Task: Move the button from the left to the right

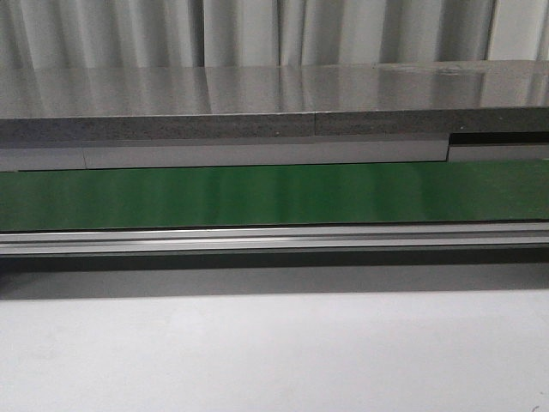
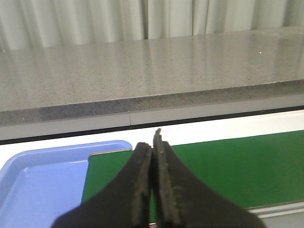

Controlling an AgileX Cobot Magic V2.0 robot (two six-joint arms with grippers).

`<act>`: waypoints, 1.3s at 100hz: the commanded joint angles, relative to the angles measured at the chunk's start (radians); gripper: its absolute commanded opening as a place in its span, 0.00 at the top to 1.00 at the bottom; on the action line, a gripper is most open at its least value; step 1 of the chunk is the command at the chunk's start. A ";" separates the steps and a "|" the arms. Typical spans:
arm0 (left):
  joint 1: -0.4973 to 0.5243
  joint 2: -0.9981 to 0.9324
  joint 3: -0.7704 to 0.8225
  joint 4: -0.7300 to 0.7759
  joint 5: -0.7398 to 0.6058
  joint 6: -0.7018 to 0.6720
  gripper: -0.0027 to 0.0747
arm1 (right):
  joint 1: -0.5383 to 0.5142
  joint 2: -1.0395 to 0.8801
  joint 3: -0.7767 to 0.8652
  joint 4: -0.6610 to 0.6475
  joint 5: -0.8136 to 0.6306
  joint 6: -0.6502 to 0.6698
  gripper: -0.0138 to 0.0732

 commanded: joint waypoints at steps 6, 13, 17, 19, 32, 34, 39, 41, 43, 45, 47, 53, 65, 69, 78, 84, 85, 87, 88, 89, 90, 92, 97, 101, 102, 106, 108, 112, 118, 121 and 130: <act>-0.008 0.006 -0.029 -0.011 -0.077 -0.004 0.99 | 0.019 -0.045 0.056 -0.099 -0.168 0.151 0.92; -0.008 0.006 -0.029 -0.011 -0.077 -0.004 0.99 | 0.019 -0.077 0.095 -0.100 -0.186 0.156 0.92; -0.008 0.006 -0.029 -0.011 -0.077 -0.004 0.99 | 0.019 -0.099 0.116 -0.100 -0.193 0.156 0.92; -0.008 0.006 -0.029 -0.011 -0.077 -0.004 0.99 | 0.019 -0.110 0.122 -0.100 -0.196 0.156 0.92; -0.008 0.006 -0.029 -0.011 -0.077 -0.004 0.99 | 0.019 -0.186 0.182 -0.102 -0.202 0.156 0.92; -0.008 0.006 -0.029 -0.011 -0.077 -0.004 0.99 | 0.019 -0.199 0.190 -0.102 -0.202 0.156 0.92; -0.008 0.006 -0.029 -0.011 -0.077 -0.004 0.99 | 0.019 -0.229 0.208 -0.102 -0.202 0.156 0.92; -0.008 0.006 -0.029 -0.011 -0.077 -0.004 0.99 | 0.019 -0.241 0.216 -0.102 -0.202 0.156 0.92; -0.008 0.006 -0.029 -0.011 -0.077 -0.004 0.99 | 0.019 -0.252 0.224 -0.102 -0.203 0.156 0.92; -0.008 0.006 -0.029 -0.011 -0.077 -0.004 0.99 | 0.019 -0.264 0.232 -0.102 -0.203 0.156 0.92; -0.008 0.006 -0.029 -0.011 -0.077 -0.004 0.99 | 0.019 -0.274 0.237 -0.102 -0.204 0.156 0.92; -0.008 0.006 -0.029 -0.011 -0.077 -0.004 0.99 | 0.019 -0.300 0.257 -0.102 -0.204 0.156 0.92; -0.008 0.006 -0.029 -0.011 -0.077 -0.004 0.99 | 0.019 -0.333 0.288 -0.102 -0.205 0.156 0.92; -0.008 0.006 -0.029 -0.011 -0.077 -0.004 0.99 | 0.019 -0.337 0.298 -0.102 -0.209 0.156 0.92; -0.008 0.006 -0.029 -0.011 -0.077 -0.004 0.99 | 0.019 -0.337 0.318 -0.102 -0.228 0.158 0.92; -0.008 0.006 -0.029 -0.011 -0.077 -0.004 0.99 | 0.019 -0.338 0.329 -0.102 -0.239 0.160 0.92; -0.008 0.006 -0.029 -0.011 -0.077 -0.004 0.99 | 0.019 -0.338 0.332 -0.102 -0.241 0.162 0.92; -0.008 0.006 -0.029 -0.011 -0.077 -0.004 0.99 | 0.019 -0.338 0.333 -0.103 -0.244 0.163 0.92; -0.008 0.006 -0.029 -0.011 -0.077 -0.004 0.99 | 0.019 -0.338 0.333 -0.103 -0.244 0.163 0.92; -0.008 0.006 -0.029 -0.011 -0.077 -0.004 0.99 | 0.019 -0.338 0.333 -0.103 -0.242 0.163 0.92; -0.008 0.006 -0.029 -0.011 -0.077 -0.004 0.99 | 0.019 -0.338 0.333 -0.103 -0.242 0.163 0.92; -0.008 0.006 -0.029 -0.011 -0.077 -0.004 0.99 | 0.019 -0.338 0.333 -0.105 -0.244 0.163 0.92; -0.008 0.006 -0.029 -0.011 -0.077 -0.004 0.99 | 0.019 -0.338 0.333 -0.114 -0.247 0.163 0.92; -0.008 0.006 -0.029 -0.011 -0.077 -0.004 0.99 | 0.019 -0.338 0.333 -0.119 -0.250 0.163 0.92; -0.008 0.006 -0.029 -0.011 -0.077 -0.004 0.99 | 0.019 -0.338 0.333 -0.121 -0.250 0.163 0.92; -0.008 0.006 -0.029 -0.011 -0.077 -0.004 0.99 | 0.019 -0.338 0.333 -0.121 -0.250 0.163 0.92; -0.008 0.006 -0.029 -0.011 -0.077 -0.004 0.99 | 0.019 -0.338 0.333 -0.121 -0.250 0.163 0.92; -0.008 0.006 -0.029 -0.011 -0.077 -0.004 0.99 | 0.019 -0.338 0.333 -0.121 -0.250 0.163 0.92; -0.008 0.006 -0.029 -0.011 -0.077 -0.004 0.99 | 0.019 -0.338 0.333 -0.121 -0.250 0.163 0.92; -0.008 0.006 -0.029 -0.011 -0.077 -0.004 0.99 | 0.019 -0.338 0.333 -0.121 -0.250 0.163 0.92; -0.008 0.006 -0.029 -0.011 -0.077 -0.004 0.99 | 0.019 -0.338 0.333 -0.121 -0.250 0.163 0.92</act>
